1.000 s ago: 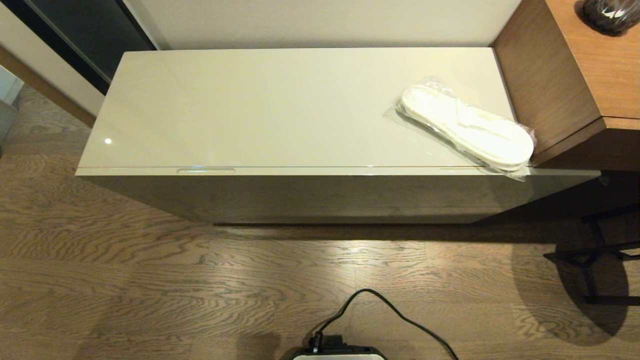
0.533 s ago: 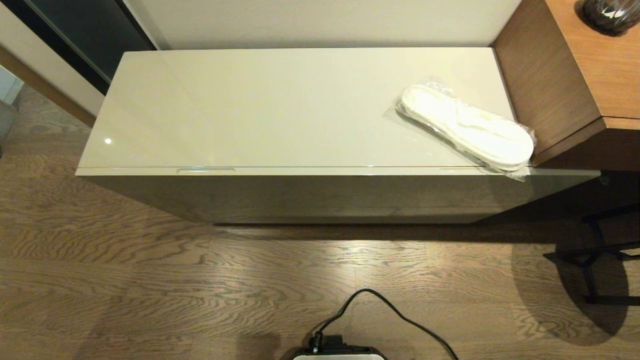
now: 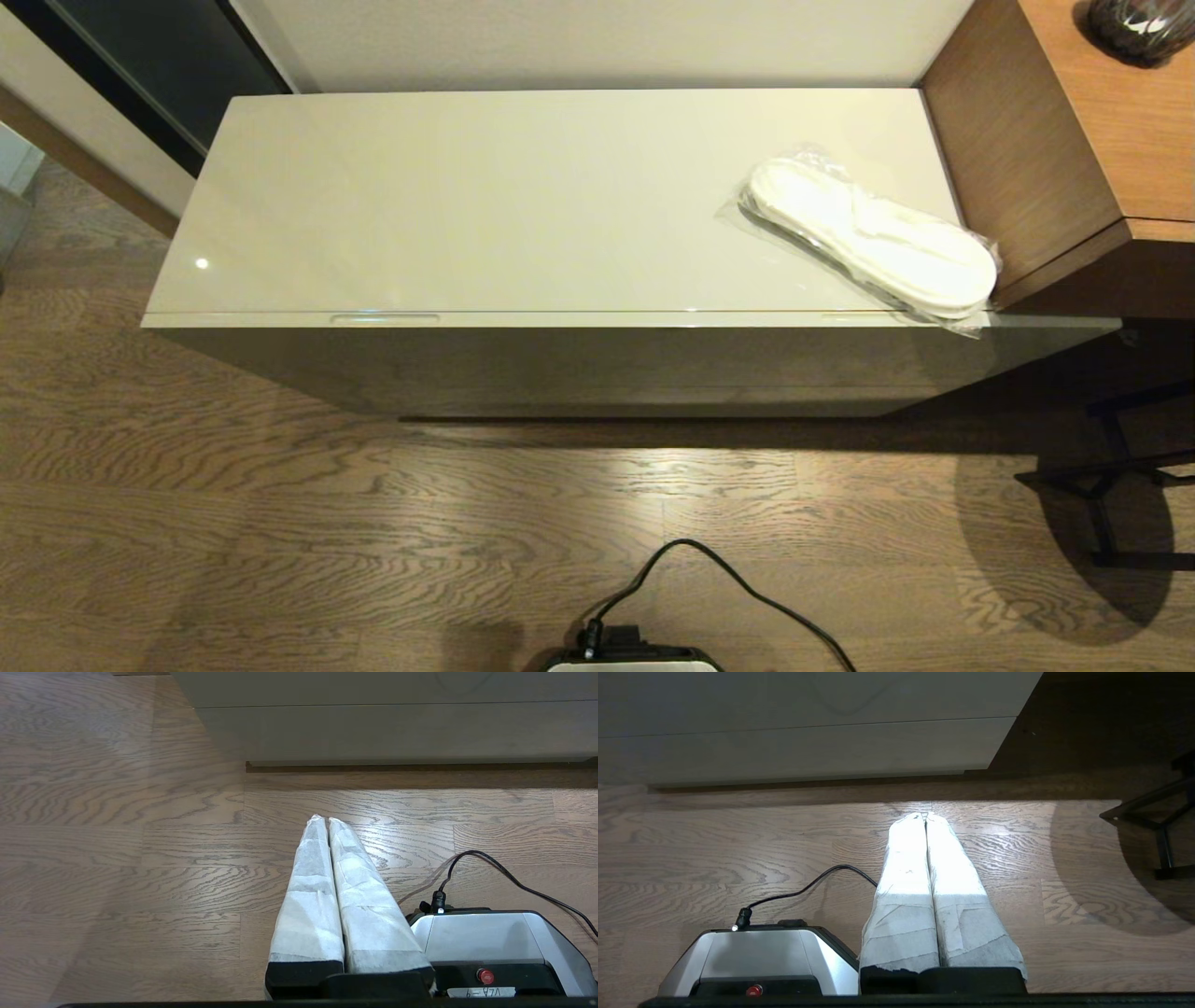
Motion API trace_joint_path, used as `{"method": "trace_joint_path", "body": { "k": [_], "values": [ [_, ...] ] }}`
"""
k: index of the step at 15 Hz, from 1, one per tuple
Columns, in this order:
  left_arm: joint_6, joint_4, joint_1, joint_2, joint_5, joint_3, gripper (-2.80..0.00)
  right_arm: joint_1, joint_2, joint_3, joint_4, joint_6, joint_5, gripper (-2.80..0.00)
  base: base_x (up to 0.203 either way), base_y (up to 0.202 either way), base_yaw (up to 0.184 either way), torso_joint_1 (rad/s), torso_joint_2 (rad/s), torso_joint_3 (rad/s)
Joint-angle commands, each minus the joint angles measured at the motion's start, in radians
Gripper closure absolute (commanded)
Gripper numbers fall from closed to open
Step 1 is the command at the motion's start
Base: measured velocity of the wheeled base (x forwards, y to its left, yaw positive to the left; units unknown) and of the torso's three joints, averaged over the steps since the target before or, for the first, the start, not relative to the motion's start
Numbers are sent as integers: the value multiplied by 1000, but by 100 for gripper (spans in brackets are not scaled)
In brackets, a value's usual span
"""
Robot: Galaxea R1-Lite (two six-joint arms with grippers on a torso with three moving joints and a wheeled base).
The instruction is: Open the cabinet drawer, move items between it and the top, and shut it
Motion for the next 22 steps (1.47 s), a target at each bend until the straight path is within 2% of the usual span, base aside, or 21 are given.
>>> {"method": "trace_joint_path", "body": {
  "k": [1, 22],
  "values": [
    [0, 0, 0, 2, 0, 0, 0, 0, 0, 3, 0, 0, -1, 0, 0, 0, 0, 0, 0, 0],
    [0, 0, 0, 2, 0, 0, 0, 0, 0, 3, 0, 0, 0, 0, 0, 0, 0, 0, 0, 0]
  ]
}}
